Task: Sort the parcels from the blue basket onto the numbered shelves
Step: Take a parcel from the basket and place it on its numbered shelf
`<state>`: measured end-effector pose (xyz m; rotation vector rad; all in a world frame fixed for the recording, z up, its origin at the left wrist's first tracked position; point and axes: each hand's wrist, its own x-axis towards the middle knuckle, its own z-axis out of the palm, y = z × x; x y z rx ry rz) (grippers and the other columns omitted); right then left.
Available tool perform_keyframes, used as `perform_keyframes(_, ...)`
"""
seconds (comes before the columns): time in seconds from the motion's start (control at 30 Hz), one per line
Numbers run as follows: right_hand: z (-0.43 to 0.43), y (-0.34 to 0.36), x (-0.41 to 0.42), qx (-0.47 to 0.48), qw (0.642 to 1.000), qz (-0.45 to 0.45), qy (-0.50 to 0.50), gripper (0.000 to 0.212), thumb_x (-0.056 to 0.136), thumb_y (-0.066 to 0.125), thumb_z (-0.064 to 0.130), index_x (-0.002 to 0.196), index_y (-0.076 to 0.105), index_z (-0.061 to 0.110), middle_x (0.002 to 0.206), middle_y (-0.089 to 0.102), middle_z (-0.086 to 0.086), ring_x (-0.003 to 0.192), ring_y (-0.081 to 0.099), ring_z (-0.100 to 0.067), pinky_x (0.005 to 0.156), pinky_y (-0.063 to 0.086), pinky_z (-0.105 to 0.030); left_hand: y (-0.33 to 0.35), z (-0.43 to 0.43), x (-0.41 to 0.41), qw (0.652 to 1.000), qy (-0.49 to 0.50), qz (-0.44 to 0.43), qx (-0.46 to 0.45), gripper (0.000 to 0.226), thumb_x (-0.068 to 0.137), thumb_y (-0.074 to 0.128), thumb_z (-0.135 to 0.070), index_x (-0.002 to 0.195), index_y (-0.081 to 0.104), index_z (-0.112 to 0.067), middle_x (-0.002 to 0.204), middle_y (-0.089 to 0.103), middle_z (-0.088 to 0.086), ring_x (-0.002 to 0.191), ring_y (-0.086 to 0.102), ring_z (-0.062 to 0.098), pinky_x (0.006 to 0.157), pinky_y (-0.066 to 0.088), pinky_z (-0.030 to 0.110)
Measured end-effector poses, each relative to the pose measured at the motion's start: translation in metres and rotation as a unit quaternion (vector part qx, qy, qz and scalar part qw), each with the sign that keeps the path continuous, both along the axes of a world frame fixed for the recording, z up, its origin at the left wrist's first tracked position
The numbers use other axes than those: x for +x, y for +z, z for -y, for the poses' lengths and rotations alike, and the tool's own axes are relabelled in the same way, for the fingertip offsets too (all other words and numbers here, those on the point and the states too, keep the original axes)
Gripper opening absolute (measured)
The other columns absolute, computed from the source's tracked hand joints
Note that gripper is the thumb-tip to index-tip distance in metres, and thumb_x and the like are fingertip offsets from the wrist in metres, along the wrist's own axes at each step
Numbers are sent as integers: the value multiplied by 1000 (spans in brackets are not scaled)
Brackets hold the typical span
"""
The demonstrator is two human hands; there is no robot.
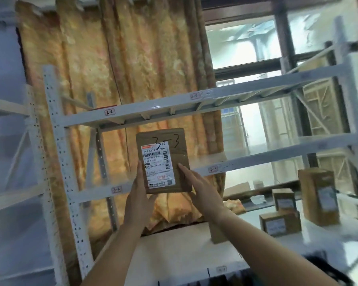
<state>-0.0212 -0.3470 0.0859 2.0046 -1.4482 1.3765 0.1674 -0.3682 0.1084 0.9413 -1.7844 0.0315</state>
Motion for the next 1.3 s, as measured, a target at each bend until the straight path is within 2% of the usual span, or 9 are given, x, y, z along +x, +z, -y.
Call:
perform_keyframes(0.13,5,6,-64,-12,999,-9,-40,86,88,57,4,147,10,45,145,42,3,125,49,-21,97,50,-43,6,9,-64,1000,-23,7,-11,112,81,71,-13,144,-16,-44,147,42,-2,123,53,22,92,49,40)
perform_keyframes(0.33,3,20,-170,-36,995,-33,-83,79,90,56,5,148,15,40,147,43,-1,124,51,-25,92,53,-45,9,22,-165,997,-56,42,-27,82,85,67,-13,146,13,-25,149,35,1,128,46,19,98,44,33)
perform_keyframes(0.47,-5,24,-231,-45,993,-41,-101,72,91,57,13,150,20,33,145,47,-3,124,52,-25,94,53,-45,18,24,-234,996,-57,42,-61,69,89,60,-12,146,21,-22,148,36,2,129,44,20,94,46,33)
perform_keyframes(0.57,-14,23,-281,-40,991,-37,-122,75,91,58,5,150,20,31,146,45,-3,126,51,-24,96,52,-44,29,27,-288,993,-23,75,-93,69,86,63,-13,144,26,-20,143,43,5,124,47,25,92,47,37)
perform_keyframes(0.7,-28,31,-349,-39,987,-25,-152,75,90,56,-1,149,22,30,146,45,-2,127,49,-22,97,51,-41,32,39,-361,988,-45,91,-118,74,82,70,-16,141,27,-22,140,45,10,119,49,29,91,49,41)
perform_keyframes(0.83,-28,30,-399,-40,982,-11,-184,73,90,52,-4,149,24,31,145,46,0,127,48,-19,98,49,-37,25,48,-422,987,-125,47,-93,75,81,71,-14,140,26,-23,141,41,11,122,46,28,95,49,41)
perform_keyframes(1.07,16,20,-454,-49,975,-10,-216,73,92,54,1,148,21,33,146,44,0,129,47,-18,100,48,-35,10,101,-493,977,-195,21,-79,77,89,61,-20,143,10,-41,156,17,-1,139,29,22,108,41,42)
perform_keyframes(1.2,38,28,-481,-53,970,-2,-239,69,93,54,3,149,23,30,146,44,-2,130,47,-19,103,45,-34,14,131,-531,971,-213,4,-108,78,90,60,-18,144,8,-39,158,13,-2,140,31,20,102,45,35)
perform_keyframes(1.3,50,38,-503,-46,964,-9,-260,69,93,55,5,149,22,31,146,44,-2,129,48,-18,102,47,-34,21,153,-560,965,-235,-6,-119,76,89,59,-15,144,11,-36,157,17,1,136,38,20,96,49,32)
